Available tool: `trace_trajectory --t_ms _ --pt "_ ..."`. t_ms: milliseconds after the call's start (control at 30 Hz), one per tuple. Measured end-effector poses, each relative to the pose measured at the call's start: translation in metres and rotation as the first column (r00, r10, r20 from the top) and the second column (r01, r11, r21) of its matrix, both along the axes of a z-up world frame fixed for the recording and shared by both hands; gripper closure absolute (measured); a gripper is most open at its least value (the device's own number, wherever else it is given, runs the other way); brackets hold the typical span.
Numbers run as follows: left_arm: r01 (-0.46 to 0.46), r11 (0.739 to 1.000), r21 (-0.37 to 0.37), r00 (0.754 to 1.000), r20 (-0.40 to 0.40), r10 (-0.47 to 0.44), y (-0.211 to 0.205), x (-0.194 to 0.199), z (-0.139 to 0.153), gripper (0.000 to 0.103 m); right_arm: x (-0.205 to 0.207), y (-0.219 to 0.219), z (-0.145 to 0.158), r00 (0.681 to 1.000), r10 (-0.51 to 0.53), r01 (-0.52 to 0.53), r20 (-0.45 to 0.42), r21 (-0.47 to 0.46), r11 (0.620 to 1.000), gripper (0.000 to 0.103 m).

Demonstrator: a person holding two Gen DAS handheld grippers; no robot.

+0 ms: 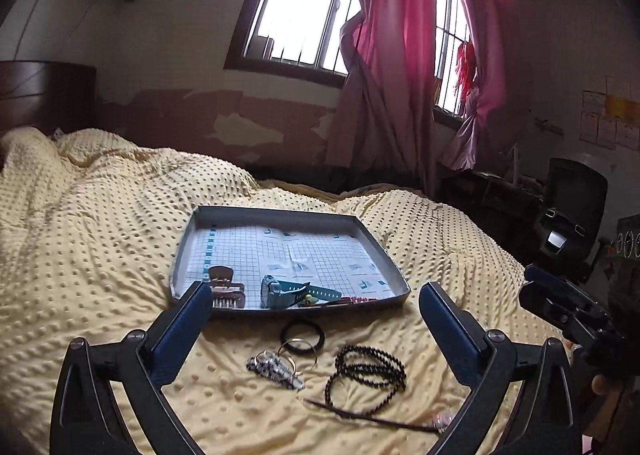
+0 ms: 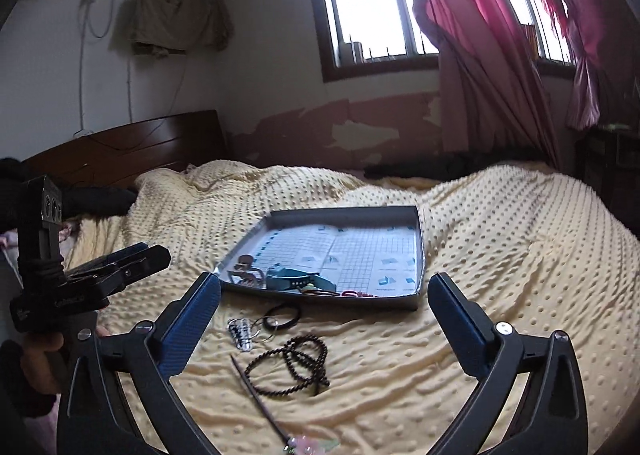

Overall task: Organize jewelry
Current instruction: 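Withdraw both tools from the tray and move the right tool toward the flower hairpin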

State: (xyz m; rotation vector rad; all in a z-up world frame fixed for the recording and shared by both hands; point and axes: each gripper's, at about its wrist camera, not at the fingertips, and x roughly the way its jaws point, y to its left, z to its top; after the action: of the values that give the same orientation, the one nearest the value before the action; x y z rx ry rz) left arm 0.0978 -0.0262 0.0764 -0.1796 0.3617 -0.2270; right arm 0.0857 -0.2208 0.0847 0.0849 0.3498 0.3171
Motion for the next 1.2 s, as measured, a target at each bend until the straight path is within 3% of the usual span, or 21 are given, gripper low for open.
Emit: trace_trajectory --t_ms 200,400,733,1200 --pt "-0.001 1.000 0.002 0.999 0.046 0.001 0.008 -0.047 -0.008 0.000 -0.048 0.009 -0.003 0.998 0.005 -0.003 0.059 -0.040 0.999 0.001" --pt "-0.005 0.998 0.065 0.998 0.067 0.001 0.005 -0.073 -0.027 0.000 -0.068 0.007 -0.026 1.000 -0.002 0.003 0.004 -0.023 1.000 0.001" --pt "0.011 0.997 0.081 0.996 -0.094 -0.003 0.013 -0.072 -0.076 0.000 -0.074 -0.015 -0.077 0.990 -0.031 0.021 -0.138 -0.070 0.997 0.001" --pt "0.029 0.992 0.122 0.981 -0.195 -0.005 0.007 -0.060 -0.099 0.000 -0.051 -0.008 -0.111 0.967 -0.022 0.003 -0.254 -0.076 0.997 0.001"
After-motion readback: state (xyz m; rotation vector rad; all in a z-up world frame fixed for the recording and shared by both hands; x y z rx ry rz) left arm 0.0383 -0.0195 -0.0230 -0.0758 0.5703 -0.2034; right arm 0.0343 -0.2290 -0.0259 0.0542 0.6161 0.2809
